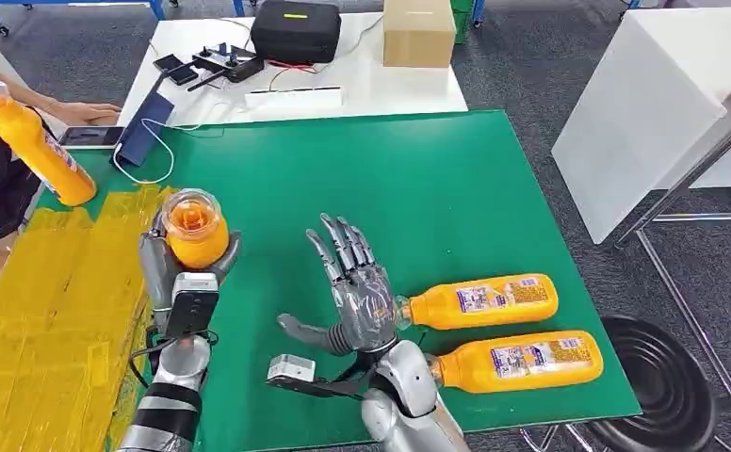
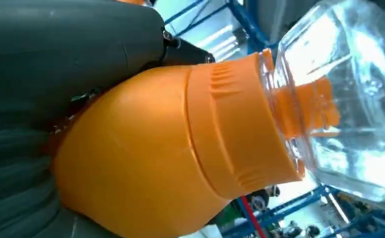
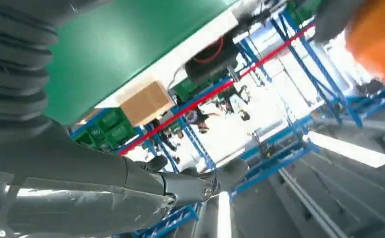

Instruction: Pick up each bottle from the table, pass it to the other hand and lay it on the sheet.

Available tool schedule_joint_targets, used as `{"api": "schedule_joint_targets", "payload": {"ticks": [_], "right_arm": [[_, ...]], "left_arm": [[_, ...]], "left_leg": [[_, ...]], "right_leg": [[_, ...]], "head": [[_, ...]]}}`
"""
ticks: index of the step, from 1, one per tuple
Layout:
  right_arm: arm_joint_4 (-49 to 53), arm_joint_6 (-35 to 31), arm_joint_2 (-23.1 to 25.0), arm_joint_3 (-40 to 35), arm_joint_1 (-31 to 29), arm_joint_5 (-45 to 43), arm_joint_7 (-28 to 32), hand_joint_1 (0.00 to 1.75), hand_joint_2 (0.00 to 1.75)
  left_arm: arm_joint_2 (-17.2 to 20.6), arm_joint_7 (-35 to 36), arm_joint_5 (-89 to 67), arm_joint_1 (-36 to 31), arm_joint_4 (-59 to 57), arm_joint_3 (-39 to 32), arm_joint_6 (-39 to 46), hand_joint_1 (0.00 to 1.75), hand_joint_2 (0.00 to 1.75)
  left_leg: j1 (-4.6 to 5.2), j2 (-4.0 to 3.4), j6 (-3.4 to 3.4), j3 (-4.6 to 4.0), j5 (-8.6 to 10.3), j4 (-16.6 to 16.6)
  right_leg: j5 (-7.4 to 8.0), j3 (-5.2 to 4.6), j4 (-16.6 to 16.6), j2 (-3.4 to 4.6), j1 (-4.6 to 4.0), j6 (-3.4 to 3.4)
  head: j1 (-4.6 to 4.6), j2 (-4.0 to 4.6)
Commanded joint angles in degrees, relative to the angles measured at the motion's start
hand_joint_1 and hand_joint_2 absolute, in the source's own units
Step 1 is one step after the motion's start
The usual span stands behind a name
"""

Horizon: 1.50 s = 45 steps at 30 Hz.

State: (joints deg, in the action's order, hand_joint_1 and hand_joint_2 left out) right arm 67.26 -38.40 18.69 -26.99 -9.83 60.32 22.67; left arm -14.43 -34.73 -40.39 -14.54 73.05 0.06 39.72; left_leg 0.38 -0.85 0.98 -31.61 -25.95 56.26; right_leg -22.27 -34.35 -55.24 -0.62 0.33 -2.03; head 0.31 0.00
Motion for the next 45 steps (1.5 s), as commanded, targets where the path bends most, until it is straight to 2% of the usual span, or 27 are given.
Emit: {"api": "schedule_joint_targets", "payload": {"ticks": [1, 2, 3, 4, 5, 6, 7, 8, 9, 10, 11, 12, 14, 15, 16, 17, 22, 25, 37, 41, 42, 45], "right_arm": [[2.3, -1.6, -0.2, -0.8, 1.9, -11.8, 1.6, 0.00, 1.75], [3.6, -0.7, -2.3, -3.2, 1.3, -17.5, -0.2, 0.00, 0.00], [3.8, 0.9, -2.6, -3.6, 1.0, -21.5, -0.8, 0.00, 0.00], [5.2, 6.9, -4.5, -3.7, 0.7, -28.2, -2.6, 0.00, 0.00], [5.9, 11.2, -7.0, -4.9, -0.3, -34.9, -2.9, 0.00, 0.00], [6.3, 11.7, -8.0, -4.4, -0.7, -37.3, -3.0, 0.00, 0.00], [6.3, 11.7, -8.0, -4.4, -0.7, -37.3, -3.0, 0.00, 0.00], [6.8, 11.5, -8.5, -4.2, -0.8, -38.0, -2.6, 0.00, 0.00], [7.9, 11.3, -8.8, -4.1, -0.7, -38.5, -2.4, 0.00, 0.00], [8.6, 12.5, -8.7, -3.5, -0.5, -41.3, -0.2, 0.00, 0.00], [9.7, 12.7, -9.2, -3.2, 0.1, -41.7, 0.5, 0.00, 0.00], [11.0, 9.8, -9.7, -3.0, 0.1, -40.0, 0.3, 0.00, 0.00], [12.1, 9.8, -10.1, -2.8, 0.3, -40.0, -0.1, 0.00, 0.00], [12.8, 10.7, -10.7, -2.7, 0.3, -40.9, -0.4, 0.00, 1.75], [12.6, 10.8, -10.3, -2.4, 0.4, -40.2, -0.5, 0.00, 1.75], [12.4, 10.9, -10.7, -2.6, 0.1, -40.2, -0.5, 0.00, 1.75], [11.1, 11.4, -10.9, -4.0, -0.9, -39.3, -0.3, 0.00, 1.75], [11.1, 11.4, -10.9, -4.0, -0.9, -39.3, -0.3, 0.00, 1.75], [11.1, 11.4, -10.9, -4.0, -0.9, -39.3, -0.3, 0.00, 1.75], [10.2, 11.0, -11.0, -4.7, -1.2, -39.3, -0.4, 0.00, 1.75], [10.0, 10.9, -11.0, -4.8, -1.2, -39.3, -0.4, 0.00, 1.75], [9.6, 10.2, -11.1, -5.1, -1.0, -39.1, -0.4, 0.00, 1.75]], "left_arm": [[-5.6, 3.2, -38.0, -0.4, 15.7, -18.9, 0.3, 1.75, 1.75], [-4.9, 4.0, -42.5, -0.8, 14.3, -19.5, 0.3, 1.75, 1.75], [-4.8, 5.5, -44.8, 0.0, 13.8, -18.7, 0.3, 1.75, 1.75], [-2.0, 8.2, -47.9, 0.4, 11.2, -18.2, 0.3, 1.75, 1.75], [11.9, 26.3, -49.6, 2.3, 8.7, -4.5, 0.3, 1.75, 1.75], [21.0, 40.0, -49.6, 0.8, 4.3, 6.7, 0.3, 1.75, 1.75], [21.0, 40.0, -49.6, 0.8, 4.3, 6.7, 0.3, 1.75, 1.75], [22.8, 43.4, -49.6, 0.2, 2.5, 9.8, 0.3, 1.75, 1.75], [20.9, 40.2, -49.6, -3.2, -2.8, 7.0, 0.2, 1.75, 1.75], [22.7, 43.6, -49.6, -1.0, -4.3, 10.3, 0.3, 1.75, 1.75], [23.5, 45.8, -49.6, -2.0, -6.6, 12.3, 0.3, 1.75, 1.75], [23.3, 47.1, -49.6, -2.9, -12.1, 14.3, 0.3, 1.75, 1.75], [23.0, 46.4, -49.6, -2.9, -12.7, 13.8, 0.3, 1.75, 1.75], [21.5, 44.3, -49.4, -3.0, -14.7, 12.0, 0.3, 1.75, 1.75], [22.3, 46.7, -48.4, -3.2, -16.6, 15.6, 0.3, 1.75, 1.75], [22.3, 44.7, -48.2, -3.8, -18.3, 14.2, 0.3, 1.75, 1.75], [18.6, 36.6, -47.9, -4.0, -24.4, 5.8, 0.3, 1.75, 1.75], [18.6, 36.6, -47.9, -4.0, -24.4, 5.8, 0.3, 1.75, 1.75], [18.6, 36.6, -47.9, -4.0, -24.4, 5.8, 0.3, 1.75, 1.75], [15.3, 30.9, -46.4, -3.9, -25.8, -0.6, 0.3, 1.75, 1.75], [14.8, 30.2, -46.3, -3.6, -25.0, -1.5, 0.3, 0.02, 1.75], [10.8, 23.3, -44.3, -2.6, -21.6, -9.6, 0.3, 0.00, 1.75]], "left_leg": [[-0.10, -0.05, -0.08, 0.04, -0.10, 0.1], [-0.18, -0.09, -0.13, 0.09, -0.20, 0.2], [-0.13, -0.11, -0.08, -0.01, -0.12, 0.1], [-0.08, -0.12, -0.06, 0.04, -0.08, 0.0], [-0.10, -0.21, -0.10, 0.26, -0.17, 0.0], [0.01, -0.14, -0.10, 0.35, -0.03, -0.2], [-0.04, -0.06, -0.13, 0.40, -0.03, -0.2], [-0.03, 0.14, -0.08, 0.10, 0.05, -0.1], [-0.09, 0.22, -0.11, 0.14, 0.01, -0.1], [-0.12, 0.21, -0.15, 0.23, -0.02, 0.0], [-0.13, -0.08, -0.14, 0.20, 0.01, -0.1], [-0.16, -0.07, -0.18, 0.25, -0.03, -0.1], [-0.13, 0.39, -0.13, 0.22, 0.01, -0.1], [-0.15, 0.26, -0.13, 0.16, 0.04, -0.1], [-0.16, 0.29, -0.13, 0.19, 0.02, -0.1], [-0.12, 0.07, -0.11, 0.04, 0.05, -0.1], [-0.14, 0.00, -0.18, 0.35, -0.05, -0.2], [-0.09, -0.04, -0.14, 0.05, -0.01, -0.1], [-0.10, 0.01, -0.12, -0.02, 0.00, 0.0], [-0.10, 0.02, -0.12, 0.03, -0.01, 0.0], [-0.15, 0.05, -0.15, 0.16, -0.07, 0.0], [-0.12, 0.06, -0.13, 0.06, -0.04, 0.0]], "right_leg": [[-0.05, 0.03, 0.0, 0.12, -0.09, 0.04], [-0.11, 0.08, -0.1, 0.23, -0.16, 0.07], [-0.03, 0.02, 0.0, 0.19, -0.11, 0.04], [-0.01, 0.06, 0.0, 0.18, -0.07, 0.03], [-0.07, 0.22, 0.0, 0.31, -0.08, 0.05], [0.00, 0.26, 0.1, 0.24, 0.03, 0.06], [-0.02, 0.33, 0.1, 0.18, -0.02, 0.08], [0.00, 0.13, 0.1, -0.06, -0.01, 0.06], [-0.04, 0.20, 0.1, -0.11, -0.07, 0.07], [-0.09, 0.21, 0.0, -0.10, -0.11, 0.10], [-0.03, 0.09, 0.1, 0.06, -0.13, 0.11], [-0.07, 0.12, 0.0, 0.13, -0.16, 0.14], [-0.19, 0.26, 0.0, -0.27, -0.15, 0.07], [-0.11, 0.15, 0.1, -0.15, -0.19, 0.06], [-0.13, 0.23, 0.1, -0.17, -0.21, 0.03], [-0.07, 0.03, 0.0, -0.01, -0.14, 0.03], [-0.11, 0.32, 0.1, 0.13, -0.12, 0.06], [-0.04, 0.04, 0.1, 0.13, -0.08, 0.07], [-0.04, -0.05, 0.0, 0.11, -0.10, 0.05], [-0.05, 0.00, 0.0, 0.10, -0.09, 0.04], [-0.10, 0.14, 0.0, 0.11, -0.14, 0.05], [-0.07, 0.05, 0.0, 0.09, -0.11, 0.04]], "head": [[0.02, 0.00], [0.02, 0.00], [0.04, 0.00], [0.04, 0.00], [0.00, 0.00], [-0.02, -0.02], [0.00, -0.02], [0.04, 0.00], [0.04, 0.00], [0.00, 0.00], [-0.04, -0.02], [-0.07, 0.00], [0.00, 0.00], [0.02, 0.00], [0.02, 0.00], [-0.02, 0.00], [0.02, 0.00], [0.00, 0.00], [0.00, 0.00], [0.00, 0.00], [0.00, 0.00], [0.00, 0.00]]}}
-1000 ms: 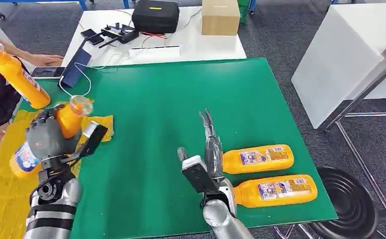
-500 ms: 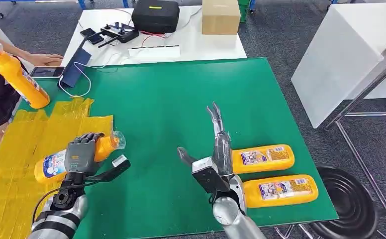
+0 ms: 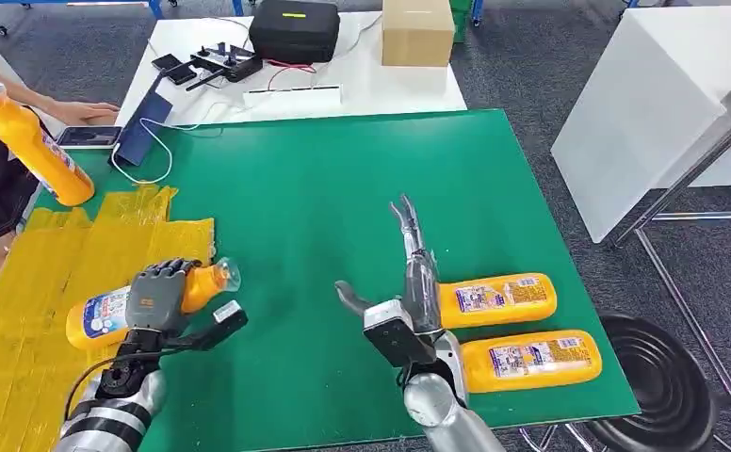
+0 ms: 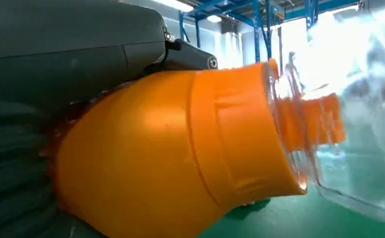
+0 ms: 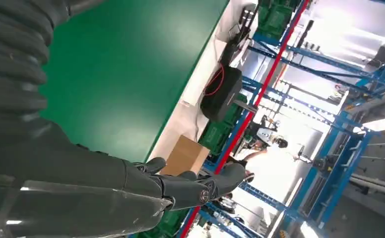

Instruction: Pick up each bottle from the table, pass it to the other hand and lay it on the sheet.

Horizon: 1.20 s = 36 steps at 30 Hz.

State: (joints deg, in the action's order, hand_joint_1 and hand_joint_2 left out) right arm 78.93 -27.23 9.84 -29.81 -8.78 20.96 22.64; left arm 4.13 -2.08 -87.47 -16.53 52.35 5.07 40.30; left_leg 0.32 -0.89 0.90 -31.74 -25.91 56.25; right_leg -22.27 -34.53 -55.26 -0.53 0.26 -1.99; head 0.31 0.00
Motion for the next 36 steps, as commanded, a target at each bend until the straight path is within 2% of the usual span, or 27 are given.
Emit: {"api": "schedule_joint_targets", "payload": {"ticks": [1, 5, 6, 10, 11, 12, 13, 17, 19, 20, 23, 25, 27, 29, 33, 36], "right_arm": [[-2.2, -1.4, -2.3, -2.4, -1.9, 0.7, -0.5, 0.00, 1.75], [-2.5, -1.9, -2.3, -2.5, -1.8, 1.3, -0.7, 0.00, 1.75], [-2.6, -2.3, -2.2, -2.4, -1.6, 2.3, -1.2, 0.00, 1.75], [-2.3, -2.5, -2.0, -1.9, -1.1, 3.2, -1.6, 0.00, 1.75], [-2.2, -2.6, -2.0, -1.8, -1.0, 3.5, -1.7, 0.00, 1.75], [-2.0, -2.7, -2.0, -1.6, -0.9, 3.9, -1.9, 0.00, 1.75], [-1.9, -2.8, -1.9, -1.6, -0.8, 4.1, -2.0, 0.00, 1.75], [-1.4, -2.9, -1.8, -1.0, -0.2, 5.3, -2.5, 0.00, 1.75], [-0.9, -3.2, -1.9, -0.7, 0.2, 6.7, -3.1, 0.00, 1.75], [-0.2, -3.4, -2.0, -0.3, 0.7, 7.5, -3.4, 0.00, 1.75], [2.5, -2.2, -3.8, 0.6, 2.2, 12.9, -6.1, 0.00, 1.75], [5.0, 0.5, -6.9, 1.1, 3.6, 21.1, -10.0, 0.00, 1.75], [6.8, 5.0, -11.4, 1.2, 4.4, 29.3, -13.8, 0.00, 1.75], [8.0, 8.8, -16.5, 1.8, 5.3, 33.5, -16.2, 0.00, 1.75], [10.6, 14.5, -26.6, 7.2, 7.4, 31.9, -14.1, 0.00, 1.75], [11.7, 15.9, -26.6, 9.6, 8.3, 31.5, -12.4, 0.00, 1.75]], "left_arm": [[-9.0, -11.2, 3.0, -0.6, 0.1, -17.3, -0.3, 0.00, 1.75], [-11.3, -16.1, 4.3, -1.4, -0.1, -23.3, -0.3, 0.00, 1.75], [-13.0, -21.0, 8.5, -2.2, -2.0, -27.1, -0.3, 0.00, 1.75], [-16.8, -28.8, 12.1, -3.5, -3.5, -32.4, -0.3, 0.00, 1.75], [-17.4, -30.0, 13.1, -3.8, -3.7, -33.1, -0.3, 0.00, 1.75], [-18.0, -31.2, 14.3, -4.0, -3.9, -33.3, -0.3, 0.00, 1.75], [-18.3, -31.7, 14.9, -4.1, -3.9, -33.4, -0.3, 0.00, 1.75], [-19.1, -34.8, 19.5, -4.5, -4.5, -33.0, -0.3, 0.00, 1.75], [-20.6, -36.4, 20.2, -3.3, -0.5, -32.8, -0.3, 0.00, 1.75], [-21.3, -37.9, 23.4, -2.6, 0.5, -31.2, -0.3, 0.00, 1.75], [-21.7, -37.9, 34.3, 2.7, 9.8, -18.9, -0.3, 0.00, 1.75], [-18.3, -34.8, 45.9, 7.1, 17.9, -5.8, -0.8, 0.00, 1.75], [-15.8, -32.2, 50.8, 10.1, 25.8, 0.6, -2.0, 0.00, 1.75], [-14.6, -31.5, 54.0, 11.6, 29.7, 2.6, -4.9, 0.00, 1.75], [-14.1, -33.3, 57.4, 12.1, 30.5, 3.0, -7.7, 0.00, 1.75], [-14.2, -33.7, 57.5, 11.9, 29.9, 2.9, -7.6, 0.00, 1.75]], "left_leg": [[-0.10, 0.11, -0.07, 0.26, -0.12, 0.0], [-0.08, 0.06, -0.04, 0.11, -0.07, 0.0], [-0.09, 0.09, -0.05, 0.22, -0.13, 0.0], [-0.08, 0.19, -0.06, 0.21, -0.10, 0.0], [-0.03, 0.16, -0.04, 0.11, -0.04, 0.0], [-0.14, 0.29, -0.11, 0.39, -0.19, 0.1], [-0.02, 0.22, -0.04, 0.10, -0.03, 0.0], [-0.09, 0.22, -0.07, 0.23, -0.12, 0.0], [-0.10, 0.25, -0.07, 0.25, -0.13, 0.0], [-0.06, 0.24, -0.05, 0.15, -0.08, 0.0], [-0.08, 0.32, -0.05, 0.22, -0.16, 0.1], [-0.09, 0.32, -0.02, 0.19, -0.19, 0.1], [-0.10, 0.38, -0.03, 0.21, -0.22, 0.1], [-0.11, 0.39, -0.03, 0.11, -0.20, 0.1], [0.04, 0.39, 0.10, -0.03, -0.12, 0.0], [0.16, 0.41, 0.10, 0.03, -0.17, 0.0]], "right_leg": [[-0.10, 0.32, 0.0, 0.01, -0.08, 0.01], [-0.04, 0.18, 0.1, 0.00, -0.06, 0.00], [-0.10, 0.29, 0.0, 0.01, -0.06, 0.00], [-0.11, 0.30, 0.0, -0.09, -0.07, 0.02], [-0.06, 0.18, 0.1, -0.10, -0.02, 0.01], [-0.21, 0.50, 0.0, -0.13, -0.11, 0.04], [-0.07, 0.17, 0.0, -0.15, -0.01, 0.01], [-0.12, 0.33, 0.0, -0.11, -0.08, 0.02], [-0.13, 0.34, 0.0, -0.12, -0.08, 0.02], [-0.10, 0.23, 0.0, -0.14, -0.05, 0.01], [-0.18, 0.33, 0.0, -0.19, -0.06, 0.00], [-0.19, 0.31, 0.0, -0.18, -0.08, -0.02], [-0.24, 0.36, 0.0, -0.24, -0.08, -0.03], [-0.20, 0.29, 0.0, -0.26, -0.10, -0.02], [-0.08, 0.17, 0.1, -0.37, 0.06, -0.07], [-0.14, 0.22, 0.1, -0.37, 0.18, -0.06]], "head": [[0.02, 0.00], [0.02, 0.00], [0.02, 0.00], [0.02, 0.00], [0.00, 0.00], [0.00, 0.00], [-0.02, 0.00], [0.00, 0.00], [0.00, 0.00], [0.00, -0.02], [0.00, 0.00], [0.00, 0.00], [0.00, 0.00], [-0.02, 0.00], [-0.02, 0.00], [-0.02, 0.00]]}}
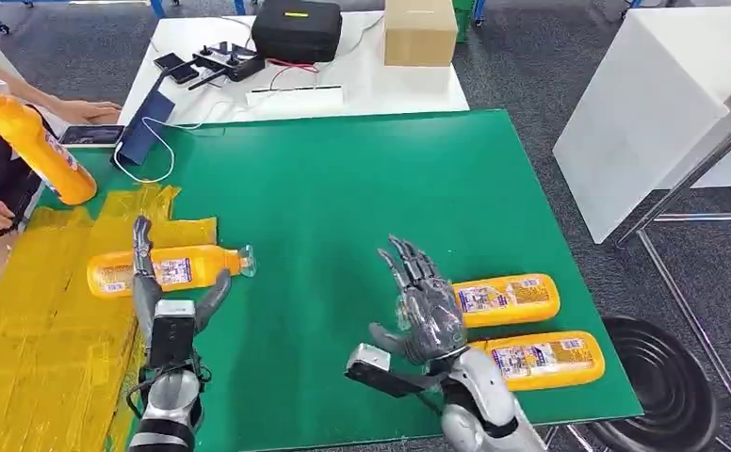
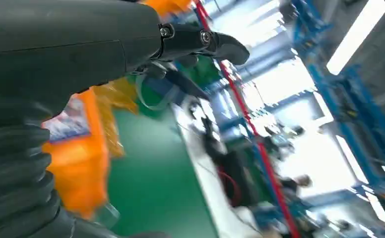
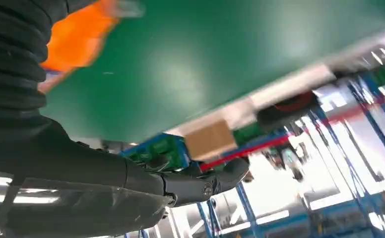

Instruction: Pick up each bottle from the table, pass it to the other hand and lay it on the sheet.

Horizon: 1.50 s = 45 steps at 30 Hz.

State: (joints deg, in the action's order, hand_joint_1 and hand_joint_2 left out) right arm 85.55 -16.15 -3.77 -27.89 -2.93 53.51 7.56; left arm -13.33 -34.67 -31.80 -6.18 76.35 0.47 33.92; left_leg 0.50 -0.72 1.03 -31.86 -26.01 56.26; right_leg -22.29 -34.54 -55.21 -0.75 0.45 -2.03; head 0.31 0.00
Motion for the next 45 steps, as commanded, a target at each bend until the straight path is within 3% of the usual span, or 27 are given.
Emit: {"api": "schedule_joint_targets", "payload": {"ticks": [1, 3, 8, 14, 25, 40, 45], "right_arm": [[5.2, 4.9, -12.8, 7.6, 2.4, -1.0, 2.7, 0.00, 1.75], [5.4, 5.6, -12.7, 7.0, 2.3, -0.1, 1.9, 0.00, 1.75], [9.6, 8.7, -20.4, 14.9, 6.2, -4.0, 2.9, 0.00, 1.75], [9.0, 11.1, -21.7, 18.7, 5.9, -4.1, 3.2, 0.00, 1.75], [-3.5, 11.3, -20.9, 21.3, -2.4, 0.6, 1.4, 0.00, 1.75], [-4.3, 11.2, -20.6, 21.2, -2.7, 1.2, 1.1, 0.00, 1.75], [-11.1, 9.7, -20.8, 20.1, -5.7, 6.1, -0.7, 0.00, 1.75]], "left_arm": [[3.3, -1.1, 1.9, 1.5, 5.8, 7.5, -1.2, 0.00, 1.75], [3.3, -1.5, 2.4, 1.5, 5.8, 7.7, -1.6, 0.00, 1.75], [3.3, -2.7, 4.0, 1.4, 6.6, 8.9, -3.3, 0.00, 1.75], [3.5, -2.9, 4.6, 0.7, 6.1, 9.4, -4.1, 0.00, 1.75], [3.4, -3.1, 5.4, -0.7, 4.3, 10.4, -5.1, 0.00, 1.75], [3.5, -3.0, 5.6, -0.7, 4.3, 10.4, -5.2, 0.00, 1.75], [3.5, -3.0, 6.2, -1.0, 3.7, 10.5, -5.8, 0.00, 1.75]], "left_leg": [[0.03, 0.13, -0.02, 0.13, -0.07, 0.0], [0.01, 0.02, -0.05, 0.16, -0.10, 0.0], [0.00, 0.30, -0.06, 0.24, -0.12, 0.1], [-0.04, 0.01, -0.04, 0.30, -0.20, 0.1], [0.06, -0.03, 0.00, 0.32, -0.09, 0.0], [0.03, -0.03, -0.01, 0.35, -0.13, 0.0], [0.06, -0.07, 0.01, 0.30, -0.09, 0.0]], "right_leg": [[-0.07, 0.16, 0.0, -0.05, 0.04, -0.02], [-0.05, 0.16, 0.0, 0.07, 0.04, 0.00], [-0.16, 0.24, -0.1, -0.22, 0.07, 0.00], [-0.10, 0.30, 0.0, 0.08, -0.01, -0.02], [0.01, 0.27, 0.1, 0.05, 0.08, -0.01], [-0.03, 0.33, 0.1, 0.07, 0.05, 0.00], [0.02, 0.28, 0.1, 0.09, 0.07, -0.01]], "head": [[0.00, 0.00], [0.00, 0.00], [-0.05, 0.00], [-0.04, 0.00], [-0.02, 0.00], [-0.02, 0.00], [-0.04, 0.00]]}}
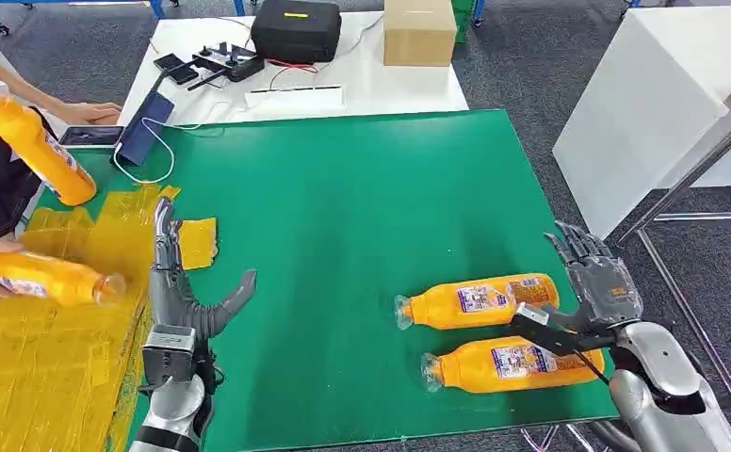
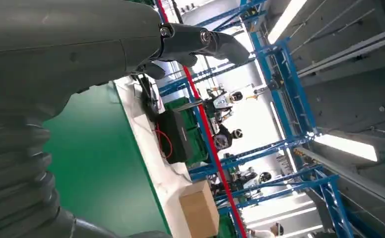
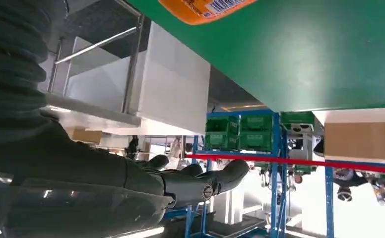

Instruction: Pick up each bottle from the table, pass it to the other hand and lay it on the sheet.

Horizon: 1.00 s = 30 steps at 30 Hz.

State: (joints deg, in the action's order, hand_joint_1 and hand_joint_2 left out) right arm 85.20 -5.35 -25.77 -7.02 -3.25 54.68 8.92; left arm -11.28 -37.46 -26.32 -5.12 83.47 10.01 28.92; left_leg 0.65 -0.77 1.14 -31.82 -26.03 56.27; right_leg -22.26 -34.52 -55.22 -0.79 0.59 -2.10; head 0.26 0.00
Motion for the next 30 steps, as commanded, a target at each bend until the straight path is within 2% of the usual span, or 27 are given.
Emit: {"api": "schedule_joint_targets", "payload": {"ticks": [1, 2, 3, 5, 6, 7, 10, 17, 21, 25, 30], "right_arm": [[-12.2, -1.0, 1.4, -0.9, -6.4, 4.9, -2.0, 0.00, 1.75], [-13.6, -0.3, 1.2, -1.4, -7.4, 4.6, -1.1, 0.00, 1.75], [-14.7, 3.6, 0.2, -2.9, -8.3, 2.2, 1.0, 0.00, 1.75], [-14.9, 5.5, -0.9, -3.8, -8.2, 0.1, 2.1, 0.00, 1.75], [-14.5, 7.5, -2.6, -4.7, -7.5, -2.1, 2.6, 0.00, 1.75], [-14.2, 8.6, -3.8, -5.3, -7.1, -3.4, 2.8, 0.00, 1.75], [-14.6, 10.3, -5.8, -6.6, -6.6, -5.2, 3.1, 0.00, 1.75], [-22.0, 8.6, -1.4, -10.5, -10.4, -3.3, 3.0, 0.00, 1.75], [-25.9, 7.0, 0.9, -13.2, -12.4, -2.8, 3.8, 0.00, 1.75], [-27.2, 6.1, 1.7, -14.6, -13.4, -2.4, 4.2, 0.00, 1.75], [-30.7, 2.4, 5.2, -18.0, -16.3, 1.4, 3.5, 0.00, 1.75]], "left_arm": [[1.5, -0.2, 0.8, -2.2, -3.6, 1.0, -0.9, 0.00, 1.75], [1.5, -0.2, 0.8, -2.3, -3.7, 1.0, -1.0, 0.00, 1.75], [1.7, -0.3, 1.2, -2.6, -4.0, 1.1, -1.4, 0.00, 1.75], [1.8, -0.4, 1.5, -3.0, -4.5, 1.1, -1.5, 0.00, 1.75], [1.9, -0.5, 1.9, -3.3, -5.0, 1.1, -1.7, 0.00, 1.75], [1.9, -0.7, 2.1, -3.5, -5.4, 1.2, -1.8, 0.00, 1.75], [2.0, -1.1, 2.7, -4.0, -6.2, 1.4, -1.8, 0.00, 1.75], [1.7, -1.5, 3.8, -4.6, -6.1, 2.0, -2.0, 0.00, 1.75], [1.4, -1.4, 4.2, -5.1, -7.1, 2.6, -2.3, 0.00, 1.75], [1.4, -1.4, 4.4, -5.4, -7.5, 2.8, -2.5, 0.00, 1.75], [1.1, -1.4, 4.4, -5.5, -7.5, 2.9, -2.7, 0.00, 1.75]], "left_leg": [[-0.12, -0.04, -0.12, 0.33, -0.10, 0.0], [-0.09, -0.05, -0.09, 0.27, -0.07, -0.1], [-0.13, -0.09, -0.12, 0.35, -0.12, 0.0], [-0.06, -0.05, -0.07, 0.18, -0.04, 0.0], [-0.17, -0.06, -0.16, 0.44, -0.19, 0.0], [-0.05, 0.03, -0.07, 0.20, -0.04, 0.0], [-0.07, 0.19, -0.06, 0.25, -0.05, 0.0], [-0.10, -0.03, -0.04, 0.16, -0.03, 0.0], [-0.21, -0.02, -0.13, 0.41, -0.11, 0.0], [-0.15, -0.06, -0.07, 0.32, -0.08, 0.0], [-0.15, -0.15, -0.07, 0.34, -0.10, 0.0]], "right_leg": [[-0.04, 0.33, 0.1, 0.16, -0.10, 0.07], [-0.01, 0.27, 0.1, 0.15, -0.07, 0.05], [-0.03, 0.35, 0.1, 0.22, -0.11, 0.07], [0.01, 0.17, 0.1, 0.11, -0.05, 0.04], [-0.08, 0.44, 0.1, 0.23, -0.14, 0.09], [-0.02, 0.20, 0.1, 0.04, -0.04, 0.04], [-0.08, 0.29, 0.1, -0.06, -0.05, 0.04], [0.03, 0.19, 0.1, 0.11, -0.09, 0.05], [-0.02, 0.46, 0.2, 0.18, -0.19, 0.11], [-0.03, 0.34, 0.1, 0.17, -0.13, 0.07], [-0.02, 0.33, 0.1, 0.27, -0.13, 0.07]], "head": [[0.00, 0.00], [0.00, 0.00], [0.00, 0.00], [0.00, 0.00], [0.00, 0.00], [0.00, 0.00], [0.00, 0.00], [0.00, -0.02], [0.00, -0.02], [0.00, 0.00], [0.00, 0.00]]}}
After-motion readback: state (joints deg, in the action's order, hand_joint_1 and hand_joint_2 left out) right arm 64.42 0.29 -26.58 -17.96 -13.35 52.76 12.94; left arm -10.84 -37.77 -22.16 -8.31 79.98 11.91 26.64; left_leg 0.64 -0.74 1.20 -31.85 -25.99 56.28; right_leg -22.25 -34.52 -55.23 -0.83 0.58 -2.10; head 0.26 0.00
